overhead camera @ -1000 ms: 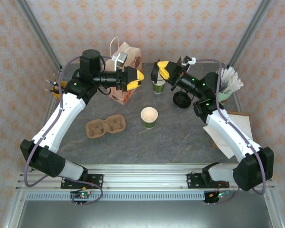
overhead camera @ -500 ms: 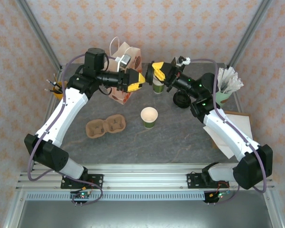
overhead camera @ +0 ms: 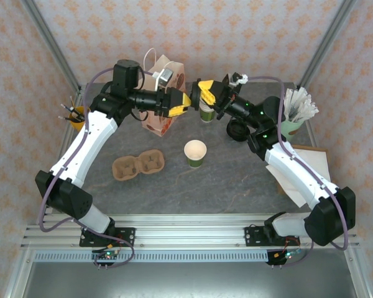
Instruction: Pack the takeout coffee
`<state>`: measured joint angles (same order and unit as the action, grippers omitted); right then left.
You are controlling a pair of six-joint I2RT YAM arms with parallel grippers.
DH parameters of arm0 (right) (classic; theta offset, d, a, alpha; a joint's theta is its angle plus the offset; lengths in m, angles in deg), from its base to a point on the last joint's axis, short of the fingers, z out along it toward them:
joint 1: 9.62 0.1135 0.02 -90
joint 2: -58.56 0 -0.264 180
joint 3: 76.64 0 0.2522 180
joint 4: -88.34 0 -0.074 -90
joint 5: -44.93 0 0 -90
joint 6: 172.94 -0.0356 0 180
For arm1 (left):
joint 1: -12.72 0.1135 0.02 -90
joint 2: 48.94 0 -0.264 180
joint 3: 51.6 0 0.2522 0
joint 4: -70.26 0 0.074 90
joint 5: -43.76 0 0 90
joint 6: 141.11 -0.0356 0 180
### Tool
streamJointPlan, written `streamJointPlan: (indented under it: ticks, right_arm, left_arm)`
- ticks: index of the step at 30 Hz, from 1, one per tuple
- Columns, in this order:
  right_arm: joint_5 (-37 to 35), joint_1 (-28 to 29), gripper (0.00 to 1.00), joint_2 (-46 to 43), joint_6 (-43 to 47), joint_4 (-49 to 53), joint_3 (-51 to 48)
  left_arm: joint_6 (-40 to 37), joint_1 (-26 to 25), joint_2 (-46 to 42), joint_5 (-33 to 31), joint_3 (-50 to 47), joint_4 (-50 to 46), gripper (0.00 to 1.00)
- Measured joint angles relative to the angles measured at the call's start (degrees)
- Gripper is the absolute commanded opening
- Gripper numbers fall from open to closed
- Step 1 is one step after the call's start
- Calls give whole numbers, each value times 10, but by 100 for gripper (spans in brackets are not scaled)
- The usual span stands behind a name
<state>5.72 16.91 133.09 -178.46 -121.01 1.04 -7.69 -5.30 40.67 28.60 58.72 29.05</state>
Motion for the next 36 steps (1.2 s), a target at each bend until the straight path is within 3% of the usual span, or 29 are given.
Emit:
streamJointPlan:
  ticks: [36]
  right_arm:
    - [-59, 18, 0, 6, -42, -106, -47]
  left_arm:
    - [37, -4, 8, 1, 23, 46, 42]
